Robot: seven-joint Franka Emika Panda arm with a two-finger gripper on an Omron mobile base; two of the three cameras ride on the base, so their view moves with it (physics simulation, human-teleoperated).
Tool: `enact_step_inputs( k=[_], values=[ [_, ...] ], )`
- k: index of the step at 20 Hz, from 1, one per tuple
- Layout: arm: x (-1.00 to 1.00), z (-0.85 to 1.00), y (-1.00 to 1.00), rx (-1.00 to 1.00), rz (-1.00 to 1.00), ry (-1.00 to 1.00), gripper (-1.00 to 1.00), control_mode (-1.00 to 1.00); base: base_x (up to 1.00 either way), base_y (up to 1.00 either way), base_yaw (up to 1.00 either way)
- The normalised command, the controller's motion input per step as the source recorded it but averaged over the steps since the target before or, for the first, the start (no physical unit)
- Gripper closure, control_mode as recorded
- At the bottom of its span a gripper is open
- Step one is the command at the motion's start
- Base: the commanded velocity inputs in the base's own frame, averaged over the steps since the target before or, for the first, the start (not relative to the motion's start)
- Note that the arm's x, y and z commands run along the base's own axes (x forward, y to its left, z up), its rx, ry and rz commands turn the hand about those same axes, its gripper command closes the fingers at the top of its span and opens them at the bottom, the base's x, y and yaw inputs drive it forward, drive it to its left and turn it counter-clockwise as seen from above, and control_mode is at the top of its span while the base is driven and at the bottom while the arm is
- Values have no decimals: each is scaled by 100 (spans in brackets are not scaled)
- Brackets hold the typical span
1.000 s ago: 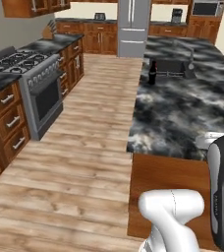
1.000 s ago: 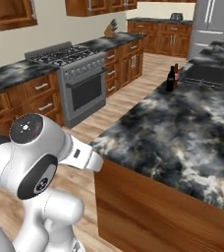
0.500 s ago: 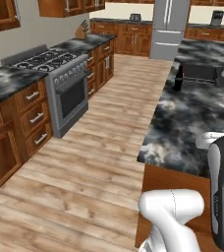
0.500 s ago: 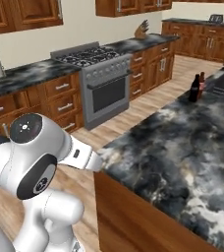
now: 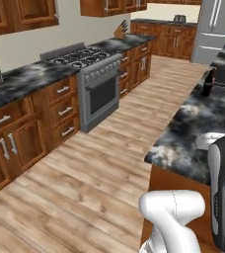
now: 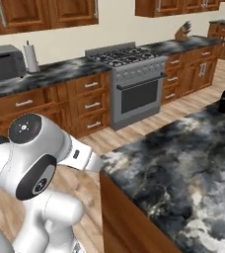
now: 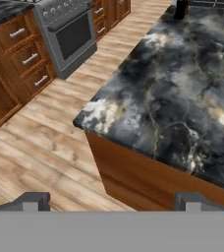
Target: Place the large bottle from the dining counter next to the other large bottle outside the sink, and place the small bottle from the dining counter next to the other small bottle inside the sink.
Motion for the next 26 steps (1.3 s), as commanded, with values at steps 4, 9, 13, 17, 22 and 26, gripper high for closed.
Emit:
enact_step_inputs(
  k=[4, 9, 13, 17, 22, 26],
  values=[
    [0, 0, 0, 0, 0, 0, -100, 100, -55, -24, 37],
    [0, 0, 0, 0, 0, 0, -100, 100, -67, -23, 33],
    [0, 0, 0, 0, 0, 0, -100, 100, -71, -21, 32],
    [0, 0, 0, 0, 0, 0, -100, 100, -72, -17, 31],
    [0, 0, 0, 0, 0, 0, -100, 100, -73, -15, 31],
    [0, 0, 0, 0, 0, 0, -100, 100, -73, -13, 31]
  ],
)
